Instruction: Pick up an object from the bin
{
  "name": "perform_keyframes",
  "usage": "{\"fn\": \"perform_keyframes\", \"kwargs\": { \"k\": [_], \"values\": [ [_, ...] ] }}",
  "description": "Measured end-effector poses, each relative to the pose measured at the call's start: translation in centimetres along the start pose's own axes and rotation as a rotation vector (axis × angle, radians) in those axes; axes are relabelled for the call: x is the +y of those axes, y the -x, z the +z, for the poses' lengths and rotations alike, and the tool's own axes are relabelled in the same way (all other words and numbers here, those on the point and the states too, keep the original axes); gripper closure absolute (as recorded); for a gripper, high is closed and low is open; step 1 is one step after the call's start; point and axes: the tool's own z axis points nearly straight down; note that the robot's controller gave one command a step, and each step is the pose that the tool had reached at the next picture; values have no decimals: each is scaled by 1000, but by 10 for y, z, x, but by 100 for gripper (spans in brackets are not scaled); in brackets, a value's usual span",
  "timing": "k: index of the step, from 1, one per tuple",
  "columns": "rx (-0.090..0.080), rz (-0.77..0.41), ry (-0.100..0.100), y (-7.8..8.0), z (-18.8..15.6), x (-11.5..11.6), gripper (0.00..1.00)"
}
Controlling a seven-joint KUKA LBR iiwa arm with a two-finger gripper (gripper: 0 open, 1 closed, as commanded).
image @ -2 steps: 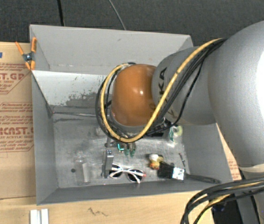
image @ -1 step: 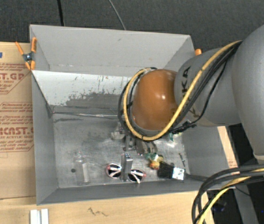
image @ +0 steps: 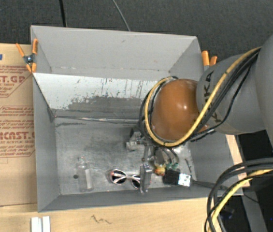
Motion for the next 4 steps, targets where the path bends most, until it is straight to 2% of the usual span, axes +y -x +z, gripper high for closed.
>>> {"fn": "perform_keyframes", "kwargs": {
  "k": [1, 2, 3, 4],
  "values": [
    [-10, -199, 2, -7, 42, 42, 100],
    [-10, -199, 2, -7, 42, 42, 100],
    [7, -196, 1, -6, -4, 48, 100],
    [-1, -13, 2, 4, -35, 58, 100]
  ]
}}
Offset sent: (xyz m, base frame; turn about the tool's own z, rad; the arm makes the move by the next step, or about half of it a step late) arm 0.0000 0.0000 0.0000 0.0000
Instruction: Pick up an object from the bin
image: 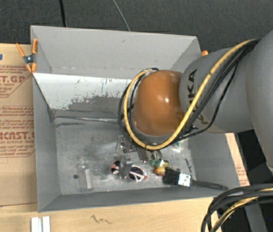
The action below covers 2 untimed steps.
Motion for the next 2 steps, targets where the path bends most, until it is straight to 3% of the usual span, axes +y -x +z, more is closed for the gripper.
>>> {"fn": "perform_keyframes", "kwargs": {
  "k": [1, 2],
  "values": [
    [0, -123, -1, -9, -21, -9, 100],
    [-2, -119, 0, 4, 1, -4, 100]
  ]
}}
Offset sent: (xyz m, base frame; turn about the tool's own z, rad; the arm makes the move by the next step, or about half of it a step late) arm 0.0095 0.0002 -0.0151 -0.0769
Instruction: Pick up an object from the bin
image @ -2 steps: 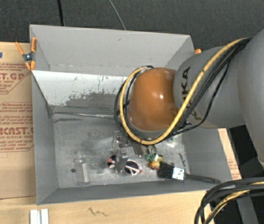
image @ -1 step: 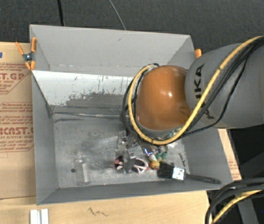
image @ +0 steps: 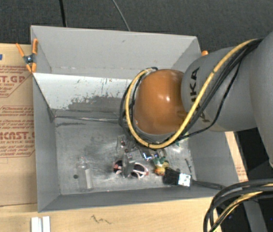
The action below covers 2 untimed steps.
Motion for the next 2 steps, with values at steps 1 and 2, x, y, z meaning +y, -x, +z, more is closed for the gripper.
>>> {"fn": "perform_keyframes", "kwargs": {
  "k": [1, 2],
  "values": [
    [10, -25, 0, 3, -41, 9, 100],
    [-2, -59, -1, 5, -90, 9, 100]
  ]
}}
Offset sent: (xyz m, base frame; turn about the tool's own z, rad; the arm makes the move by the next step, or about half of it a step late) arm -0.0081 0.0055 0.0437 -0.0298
